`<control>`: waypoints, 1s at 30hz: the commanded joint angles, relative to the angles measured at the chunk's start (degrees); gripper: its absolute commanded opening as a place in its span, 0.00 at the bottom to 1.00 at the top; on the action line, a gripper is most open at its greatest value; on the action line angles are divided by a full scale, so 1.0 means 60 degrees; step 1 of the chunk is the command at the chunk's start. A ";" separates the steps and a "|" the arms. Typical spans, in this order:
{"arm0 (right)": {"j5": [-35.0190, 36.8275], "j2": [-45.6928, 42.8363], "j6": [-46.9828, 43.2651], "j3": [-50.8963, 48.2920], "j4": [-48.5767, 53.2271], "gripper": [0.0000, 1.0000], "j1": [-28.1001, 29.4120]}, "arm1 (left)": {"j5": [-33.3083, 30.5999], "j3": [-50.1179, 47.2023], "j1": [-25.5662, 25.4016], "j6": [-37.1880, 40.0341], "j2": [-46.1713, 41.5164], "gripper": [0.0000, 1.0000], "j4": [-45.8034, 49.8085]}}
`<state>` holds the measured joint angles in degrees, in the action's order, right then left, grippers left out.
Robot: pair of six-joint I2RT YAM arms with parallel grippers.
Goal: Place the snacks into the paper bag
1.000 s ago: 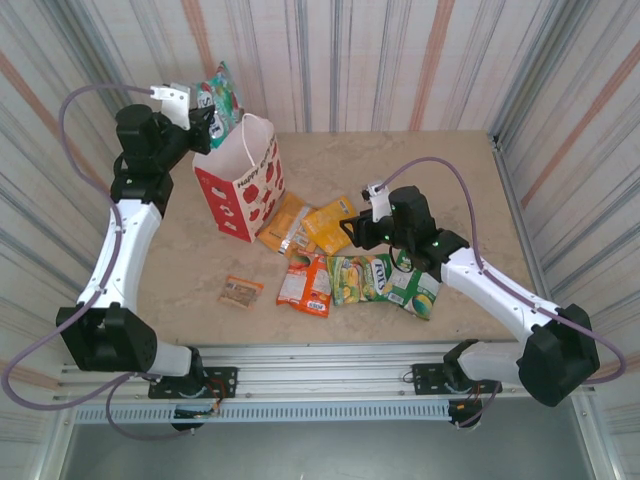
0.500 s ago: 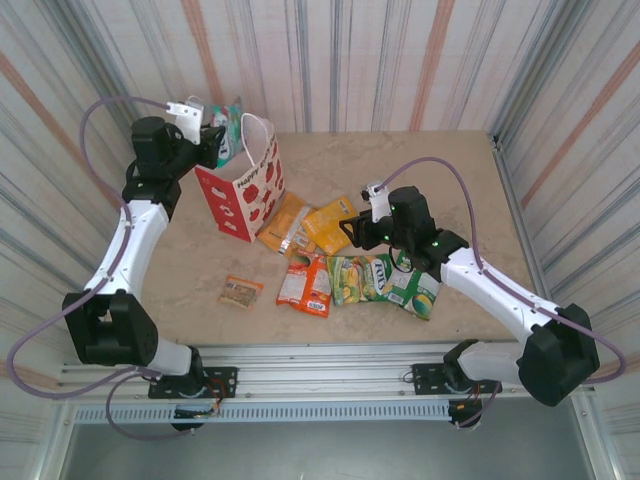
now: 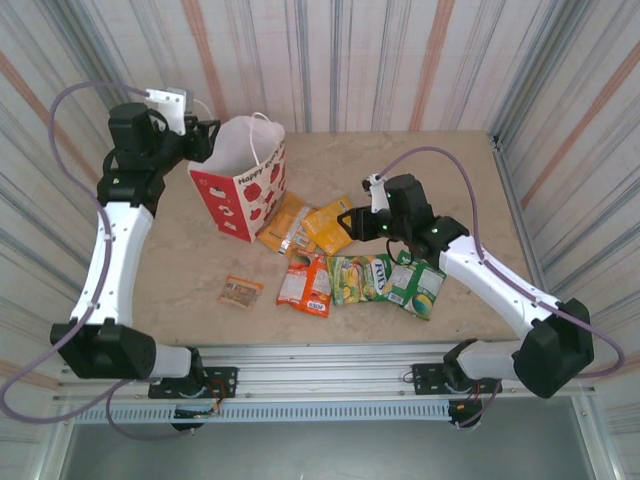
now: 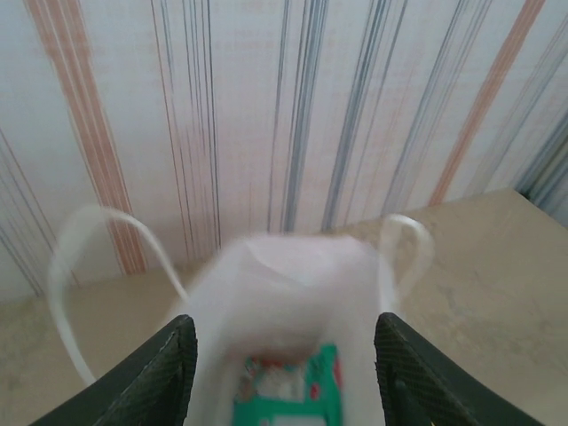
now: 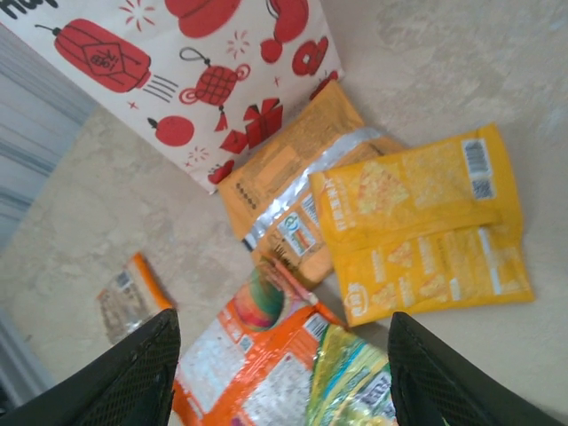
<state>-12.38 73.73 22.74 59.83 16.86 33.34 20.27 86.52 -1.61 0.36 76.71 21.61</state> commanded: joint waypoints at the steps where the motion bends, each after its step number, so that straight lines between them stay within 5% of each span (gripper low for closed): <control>1: -0.0494 0.0315 0.1763 0.0306 0.0911 0.61 0.0174 | 0.0062 -0.0170 -0.0120 -0.1188 -0.0982 0.56 0.2352; 13: 0.0043 0.1392 0.3888 0.0333 0.0016 0.59 0.1803 | 0.0019 -0.3855 -0.0274 -0.5748 -0.4028 0.54 0.4996; 30: 0.0975 0.1992 0.5746 -0.0038 -0.1741 0.59 0.2939 | 0.0672 -1.0040 -0.0252 -1.2033 -0.6503 0.47 0.3372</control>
<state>-8.69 85.49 55.13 60.49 7.66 50.68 24.40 29.36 -3.29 -62.28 40.95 43.81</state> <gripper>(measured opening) 0.595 0.472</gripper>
